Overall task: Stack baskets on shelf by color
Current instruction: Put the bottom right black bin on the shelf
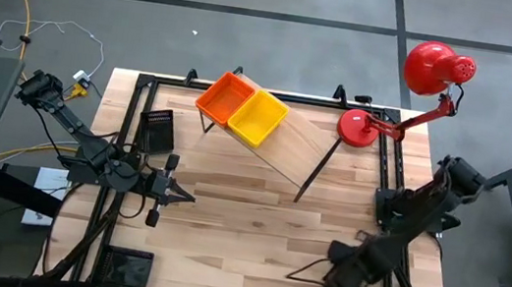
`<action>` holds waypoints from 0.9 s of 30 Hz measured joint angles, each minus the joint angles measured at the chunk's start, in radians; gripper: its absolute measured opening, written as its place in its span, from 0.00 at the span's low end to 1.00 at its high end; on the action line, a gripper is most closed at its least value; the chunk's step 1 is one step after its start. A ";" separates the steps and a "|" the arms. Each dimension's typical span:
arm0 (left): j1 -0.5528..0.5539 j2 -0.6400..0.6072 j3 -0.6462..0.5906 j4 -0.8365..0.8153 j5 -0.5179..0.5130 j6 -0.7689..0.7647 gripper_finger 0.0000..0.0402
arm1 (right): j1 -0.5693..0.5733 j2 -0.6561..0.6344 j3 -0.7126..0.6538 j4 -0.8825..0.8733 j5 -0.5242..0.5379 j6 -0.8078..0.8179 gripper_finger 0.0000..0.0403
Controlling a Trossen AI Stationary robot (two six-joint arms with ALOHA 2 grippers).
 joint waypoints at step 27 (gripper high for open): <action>0.000 0.000 0.000 0.001 0.000 0.000 0.00 | -0.810 -0.001 0.698 -0.254 0.473 -0.752 0.00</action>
